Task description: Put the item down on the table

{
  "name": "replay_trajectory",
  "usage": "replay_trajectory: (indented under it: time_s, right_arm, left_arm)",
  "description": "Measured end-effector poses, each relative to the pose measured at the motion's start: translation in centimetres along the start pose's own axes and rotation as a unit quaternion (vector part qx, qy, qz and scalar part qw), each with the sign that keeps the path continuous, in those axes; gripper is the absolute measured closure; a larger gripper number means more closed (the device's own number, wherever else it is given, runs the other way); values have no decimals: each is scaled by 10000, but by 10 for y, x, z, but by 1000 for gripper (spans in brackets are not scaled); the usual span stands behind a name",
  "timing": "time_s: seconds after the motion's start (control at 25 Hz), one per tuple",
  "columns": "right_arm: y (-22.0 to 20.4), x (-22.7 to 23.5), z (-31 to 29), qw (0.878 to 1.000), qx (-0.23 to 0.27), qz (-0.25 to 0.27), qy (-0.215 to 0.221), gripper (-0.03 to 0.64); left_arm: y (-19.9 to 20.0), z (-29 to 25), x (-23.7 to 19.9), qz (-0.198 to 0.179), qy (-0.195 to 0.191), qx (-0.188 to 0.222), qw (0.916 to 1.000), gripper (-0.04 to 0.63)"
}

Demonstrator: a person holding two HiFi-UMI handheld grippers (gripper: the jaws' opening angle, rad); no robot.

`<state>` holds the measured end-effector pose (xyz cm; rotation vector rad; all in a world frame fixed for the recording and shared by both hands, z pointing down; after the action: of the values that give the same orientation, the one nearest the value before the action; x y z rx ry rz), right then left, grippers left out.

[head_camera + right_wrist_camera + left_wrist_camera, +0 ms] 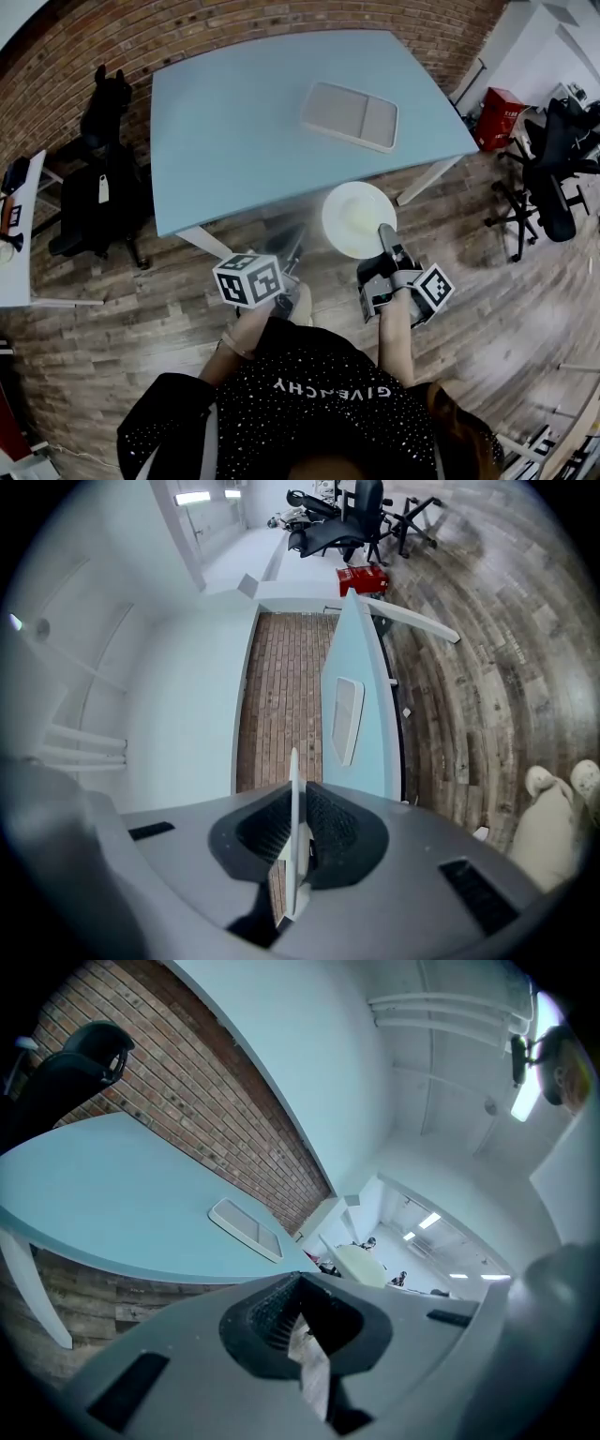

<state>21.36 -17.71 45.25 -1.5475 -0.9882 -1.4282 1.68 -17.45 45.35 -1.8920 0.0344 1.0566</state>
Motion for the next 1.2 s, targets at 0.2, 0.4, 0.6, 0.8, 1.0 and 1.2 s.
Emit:
replay_trajectory:
  time_s: [0.2,0.4,0.6,0.8,1.0,1.2]
  right_arm:
    - [18,12,-17,9998,145,-103,-41,578]
    - [49,12,-58,9994,273,-186,-55,578]
    - [94,3,-116,9993,364,-88,-87,578]
    - [126,-8,-178,9994,308,-69,-109,578]
    - [153,-13,-231,9995,230,-101,-199,578]
    - [174,-4,-280,9991,183,-141,-344,578]
  left_arm:
    - [6,-28,-10,-7,-54,-80,10000,584]
    - [35,-81,-24,-13,-171,-140,9998,584]
    - [76,-146,-34,-47,-321,-157,9993,584]
    - [114,-201,-52,34,-328,-170,9993,584]
    - [148,-248,-67,34,-265,-219,9994,584]
    - [175,-286,-94,51,-158,-231,9996,584]
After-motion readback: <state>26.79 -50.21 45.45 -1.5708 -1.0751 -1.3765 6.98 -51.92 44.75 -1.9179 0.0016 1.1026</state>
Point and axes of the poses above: the fingertips, and each gripper's own axes: z backward along the fingers, x to its right, y out of its top, the point moved 2 cm from there along z, backward along the fingers, and after that the axes turned 1 degree about z, right-handed, at the moved point
